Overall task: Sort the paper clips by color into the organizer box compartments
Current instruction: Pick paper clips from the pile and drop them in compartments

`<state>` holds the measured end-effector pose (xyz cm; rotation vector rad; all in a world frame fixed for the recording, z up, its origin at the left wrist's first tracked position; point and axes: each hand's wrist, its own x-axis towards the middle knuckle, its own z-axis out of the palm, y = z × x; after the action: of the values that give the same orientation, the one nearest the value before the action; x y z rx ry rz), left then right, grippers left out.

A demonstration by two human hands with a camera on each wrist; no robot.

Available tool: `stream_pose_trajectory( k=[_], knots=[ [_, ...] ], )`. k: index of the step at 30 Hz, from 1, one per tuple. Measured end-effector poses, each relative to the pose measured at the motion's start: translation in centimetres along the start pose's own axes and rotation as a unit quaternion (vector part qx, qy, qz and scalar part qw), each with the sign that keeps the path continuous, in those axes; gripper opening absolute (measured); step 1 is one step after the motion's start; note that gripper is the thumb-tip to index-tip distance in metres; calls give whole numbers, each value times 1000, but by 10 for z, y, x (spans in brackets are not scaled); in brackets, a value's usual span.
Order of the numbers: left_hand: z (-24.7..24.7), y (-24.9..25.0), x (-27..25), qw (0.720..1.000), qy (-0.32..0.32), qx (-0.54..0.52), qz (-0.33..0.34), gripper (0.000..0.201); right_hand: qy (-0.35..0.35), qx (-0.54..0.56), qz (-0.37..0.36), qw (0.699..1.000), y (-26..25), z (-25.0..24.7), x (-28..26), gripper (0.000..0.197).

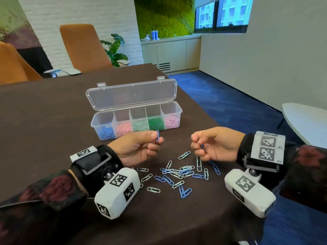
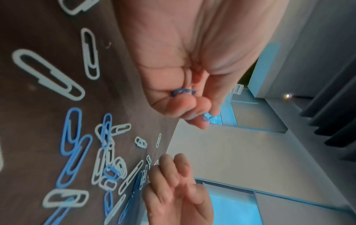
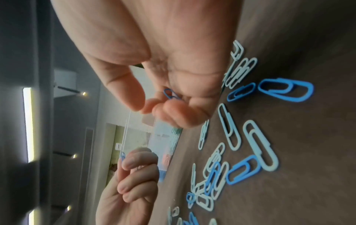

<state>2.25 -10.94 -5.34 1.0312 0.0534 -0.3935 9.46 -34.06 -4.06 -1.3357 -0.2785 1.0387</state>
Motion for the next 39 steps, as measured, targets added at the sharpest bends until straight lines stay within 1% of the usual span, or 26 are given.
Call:
stream_pose_trajectory(
  k=[1, 2, 3, 4, 5, 6, 7, 8, 9, 10, 11, 13, 16, 18, 19, 20, 22, 24, 25, 28, 31, 33, 34, 36, 37, 39],
  knots=[
    [0, -3, -1, 1000, 1, -15, 4, 47, 1, -41, 9, 999, 0, 2, -1, 18],
    [0, -7, -1, 1000, 0, -24, 4, 48, 5, -105, 15, 994, 1, 4, -2, 13],
    [1, -10, -1, 1000, -3, -28, 1, 48, 10, -201, 11, 979, 1, 7, -3, 9],
    [1, -12, -1, 1000, -5, -28, -7, 47, 14, -323, 3, 946, 0, 10, -5, 9],
    [2, -13, -2, 1000, -3, -26, -16, 45, 14, -445, -8, 895, -1, 13, -7, 12],
    [4, -14, -2, 999, 6, -20, -26, 44, 10, -548, -17, 837, -1, 16, -8, 12],
    [6, -14, -3, 999, 21, -9, -34, 40, 3, -622, -21, 783, 0, 20, -10, 11],
    [9, -13, -3, 998, 42, 6, -40, 35, -6, -672, -19, 740, 2, 25, -12, 12],
    [11, -12, -4, 997, 66, 20, -43, 31, -13, -709, -15, 705, 5, 28, -12, 16],
    [13, -10, -4, 995, 86, 27, -45, 28, -16, -734, -13, 678, 9, 33, -12, 18],
    [15, -9, -5, 994, 99, 26, -47, 26, -15, -752, -18, 659, 13, 36, -11, 19],
    [18, -7, -6, 992, 112, 17, -51, 18, -11, -772, -38, 634, 19, 40, -7, 24],
    [23, -6, -8, 992, 113, 8, -51, 12, -18, -783, -52, 620, 19, 41, -2, 32],
    [27, -6, -10, 992, 112, 13, -50, 10, -21, -776, -51, 628, 17, 40, 0, 33],
    [28, -6, -11, 992, 110, 18, -52, 10, -18, -767, -49, 639, 14, 37, 1, 32],
    [28, -7, -11, 992, 110, 25, -56, 10, -13, -753, -44, 656, 11, 34, 1, 31],
    [27, -9, -13, 990, 112, 44, -67, 11, -7, -707, -37, 706, 5, 26, 0, 27],
    [25, -11, -13, 988, 119, 60, -76, 11, -17, -658, -29, 753, -2, 20, -3, 23],
    [24, -12, -13, 988, 121, 61, -80, 11, -25, -636, -24, 771, -4, 17, -4, 23],
    [22, -15, -13, 988, 117, 61, -85, 13, -45, -580, -15, 813, -7, 12, -7, 24],
    [24, -16, -11, 989, 103, 72, -73, 13, -52, -521, 4, 852, -5, 8, -7, 17],
    [27, -17, -9, 990, 97, 85, -60, 11, -48, -460, 5, 887, -2, 8, -7, 17],
    [27, -19, -8, 990, 92, 95, -53, 15, -45, -414, -2, 909, 0, 9, -6, 17],
    [27, -21, -7, 989, 75, 122, -40, 24, -29, -314, -18, 949, 5, 9, -1, 25],
    [28, -21, -7, 988, 64, 138, -36, 27, -20, -272, -21, 962, 7, 9, 3, 28],
    [27, -21, -6, 986, 54, 157, -34, 32, 0, -201, -17, 979, 8, 9, 9, 28]
  ],
)
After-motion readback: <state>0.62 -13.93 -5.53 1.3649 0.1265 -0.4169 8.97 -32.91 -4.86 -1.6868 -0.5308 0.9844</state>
